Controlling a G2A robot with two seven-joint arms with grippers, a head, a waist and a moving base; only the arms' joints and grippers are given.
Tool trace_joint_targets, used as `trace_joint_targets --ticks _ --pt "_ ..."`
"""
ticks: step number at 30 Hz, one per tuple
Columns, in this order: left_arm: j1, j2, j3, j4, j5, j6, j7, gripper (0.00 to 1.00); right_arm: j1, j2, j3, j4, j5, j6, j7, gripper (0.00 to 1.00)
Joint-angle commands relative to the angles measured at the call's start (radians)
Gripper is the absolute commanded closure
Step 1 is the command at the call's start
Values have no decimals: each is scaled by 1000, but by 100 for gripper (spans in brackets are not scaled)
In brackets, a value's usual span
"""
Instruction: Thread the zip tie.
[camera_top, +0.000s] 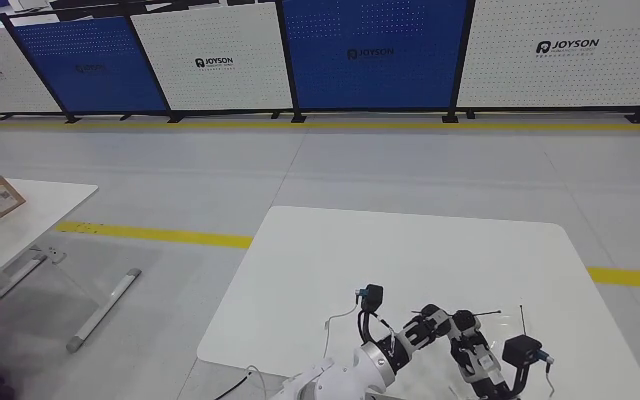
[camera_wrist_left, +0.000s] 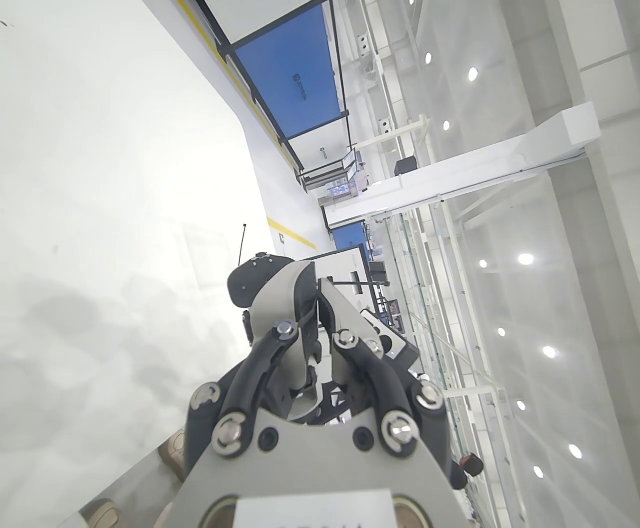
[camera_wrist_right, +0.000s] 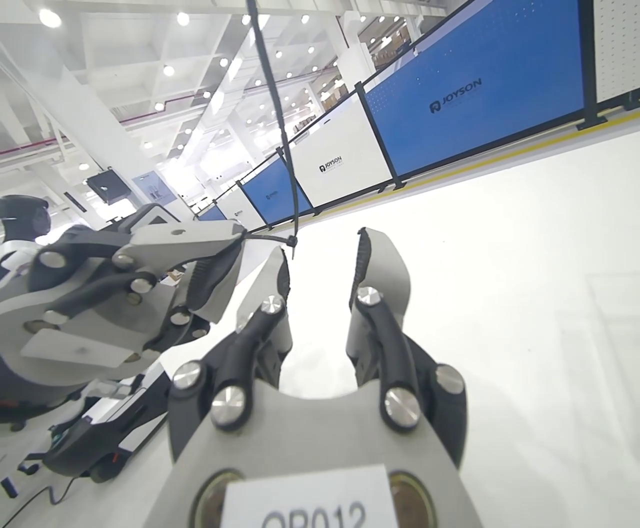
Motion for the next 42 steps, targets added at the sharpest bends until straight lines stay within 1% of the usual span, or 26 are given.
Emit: trace_joint_targets --ticks 1,2,4,6,10,11,12,14,17,23,26,29,30,35,38,42 --pt "0 0 0 1 0 1 2 100 0 0 1 0 0 -2 0 74" --pt "-1 0 1 2 -1 1 3 100 -1 -1 1 0 4 -4 -5 76" --pt "-1 -1 1 2 -2 2 4 100 -2 -1 3 0 9 -7 -9 75" --pt "-1 -1 2 2 -2 3 5 100 -3 -2 5 0 11 -11 -11 78" --pt "-2 -1 3 3 0 4 6 100 -4 -2 6 0 7 -13 -9 78" --pt "-3 -1 3 3 1 5 7 100 -4 -2 6 -1 6 -13 -9 81" --pt "-4 -1 4 5 1 6 8 100 -5 -2 6 -1 4 -12 -9 82" --pt "-5 -2 5 8 1 7 8 100 -5 -3 5 0 0 -12 -11 80" --pt "-6 -2 8 12 1 9 9 100 -5 -4 4 1 -3 -11 -11 84" --pt "-8 -3 13 17 6 13 10 100 -2 -5 2 4 -9 -12 -7 81" --pt "-11 -4 17 20 10 16 12 100 0 -6 1 7 -8 -12 -6 85" --pt "-12 -5 19 21 11 17 15 100 2 -7 1 10 -5 -13 -7 95" --pt "-13 -6 19 22 11 16 17 100 2 -7 1 11 -4 -13 -8 100" --pt "-13 -6 20 23 9 10 21 100 3 -8 2 12 -2 -14 -7 100" --pt "-11 -7 23 20 7 -8 17 100 5 -9 -1 15 -5 -16 -1 100" --pt "-14 -8 33 17 16 -19 14 100 11 -11 -11 19 -13 -15 4 100"
